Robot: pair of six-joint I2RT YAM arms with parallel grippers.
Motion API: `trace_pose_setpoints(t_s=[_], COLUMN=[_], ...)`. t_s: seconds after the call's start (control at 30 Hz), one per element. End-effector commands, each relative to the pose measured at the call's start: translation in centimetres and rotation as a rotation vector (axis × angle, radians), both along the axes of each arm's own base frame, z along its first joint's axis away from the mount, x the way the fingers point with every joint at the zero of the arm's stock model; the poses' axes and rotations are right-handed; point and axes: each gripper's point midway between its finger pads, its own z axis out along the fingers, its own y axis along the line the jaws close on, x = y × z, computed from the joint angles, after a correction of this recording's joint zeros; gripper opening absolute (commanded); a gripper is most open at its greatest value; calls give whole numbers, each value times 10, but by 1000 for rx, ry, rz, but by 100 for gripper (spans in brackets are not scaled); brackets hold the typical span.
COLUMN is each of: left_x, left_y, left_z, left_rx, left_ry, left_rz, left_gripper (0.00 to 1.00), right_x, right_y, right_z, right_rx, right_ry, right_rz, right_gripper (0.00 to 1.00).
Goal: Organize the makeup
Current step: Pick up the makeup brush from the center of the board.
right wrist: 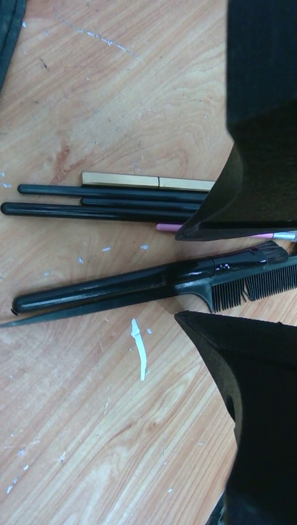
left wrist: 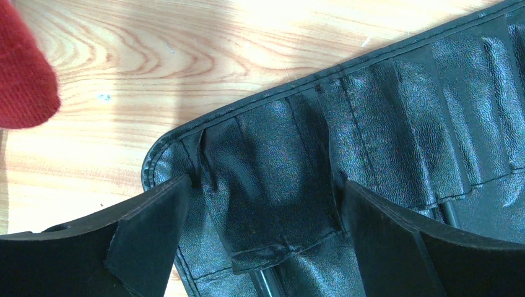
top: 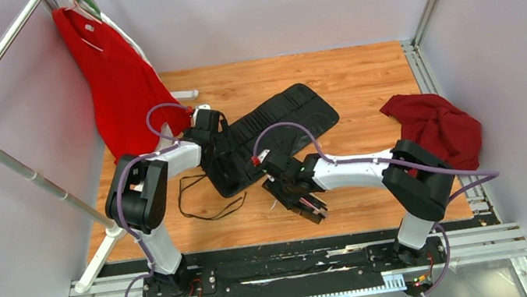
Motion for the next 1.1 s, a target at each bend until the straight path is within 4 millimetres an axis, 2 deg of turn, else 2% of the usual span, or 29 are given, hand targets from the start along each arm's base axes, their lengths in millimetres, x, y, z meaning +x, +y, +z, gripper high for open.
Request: trace_pose_setpoints(t_s=[0.0,0.4,0.6,0.73,0.87,1.07], left_x=[-18,-18,-18,-18,-17,-17], left_y=[6,7,6,7,6,6], left_z=[-18,-17,-18,-18,-17,-18], left_rx=[9,10,10,10,10,8], left_ry=[78,78,78,78,76,77], left_rz=[3,4,4,5,6,5], left_gripper=[98,98,98,98,98,98], right_x=[8,29,32,30,26,22], right_y=[-16,-33,-37,-35,-34,-35], right_z=[-11,-17,-16,-16,-14,-10], right_rx=[-41,-40,-37,-24,-10,15], right_ry=[3,5,7,18,30,37], right_rz=[-44,-102,-108,-104,-105,-116], right_gripper=[46,47,46,42,32,30])
